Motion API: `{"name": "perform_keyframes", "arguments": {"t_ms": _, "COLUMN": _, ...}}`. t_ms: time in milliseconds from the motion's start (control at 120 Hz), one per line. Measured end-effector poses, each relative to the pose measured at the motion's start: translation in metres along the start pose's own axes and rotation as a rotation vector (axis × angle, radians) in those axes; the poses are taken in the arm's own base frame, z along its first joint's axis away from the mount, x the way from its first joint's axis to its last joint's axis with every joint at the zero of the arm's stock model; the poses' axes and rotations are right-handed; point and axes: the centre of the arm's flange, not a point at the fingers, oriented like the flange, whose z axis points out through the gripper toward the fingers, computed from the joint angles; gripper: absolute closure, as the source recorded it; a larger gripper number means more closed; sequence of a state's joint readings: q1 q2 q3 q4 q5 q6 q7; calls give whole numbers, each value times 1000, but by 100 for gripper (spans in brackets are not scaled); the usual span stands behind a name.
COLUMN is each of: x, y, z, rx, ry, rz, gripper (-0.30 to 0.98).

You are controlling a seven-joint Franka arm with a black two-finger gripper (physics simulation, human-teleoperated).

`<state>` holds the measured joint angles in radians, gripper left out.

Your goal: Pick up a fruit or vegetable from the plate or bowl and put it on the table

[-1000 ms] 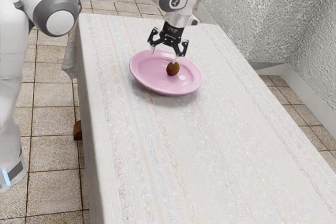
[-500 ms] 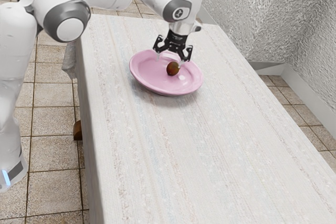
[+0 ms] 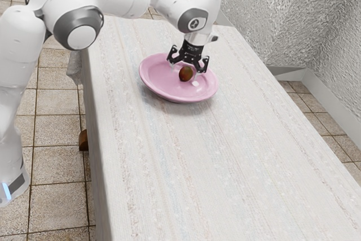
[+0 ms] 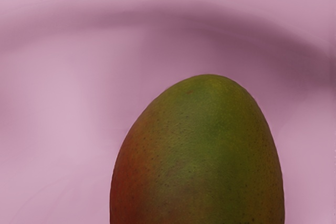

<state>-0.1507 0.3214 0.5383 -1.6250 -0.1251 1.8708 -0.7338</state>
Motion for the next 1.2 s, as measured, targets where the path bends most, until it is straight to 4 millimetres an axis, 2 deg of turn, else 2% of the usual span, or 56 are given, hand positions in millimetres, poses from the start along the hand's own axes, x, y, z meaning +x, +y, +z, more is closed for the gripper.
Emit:
{"name": "perform_keyframes", "arguments": {"t_ms": 650, "x": 5, "y": 10, "z": 2, "rx": -40, "ry": 58, "rz": 40, "gripper": 0}}
{"name": "perform_keyframes", "arguments": {"t_ms": 892, "x": 5, "y": 11, "z": 2, "rx": -46, "ry": 60, "rz": 67, "gripper": 31}}
{"name": "perform_keyframes", "arguments": {"t_ms": 1042, "x": 6, "y": 11, "z": 2, "rx": -46, "ry": 65, "rz": 80, "gripper": 42}}
{"name": "perform_keyframes", "arguments": {"t_ms": 1200, "x": 6, "y": 13, "z": 6, "rx": -39, "ry": 68, "rz": 89, "gripper": 47}}
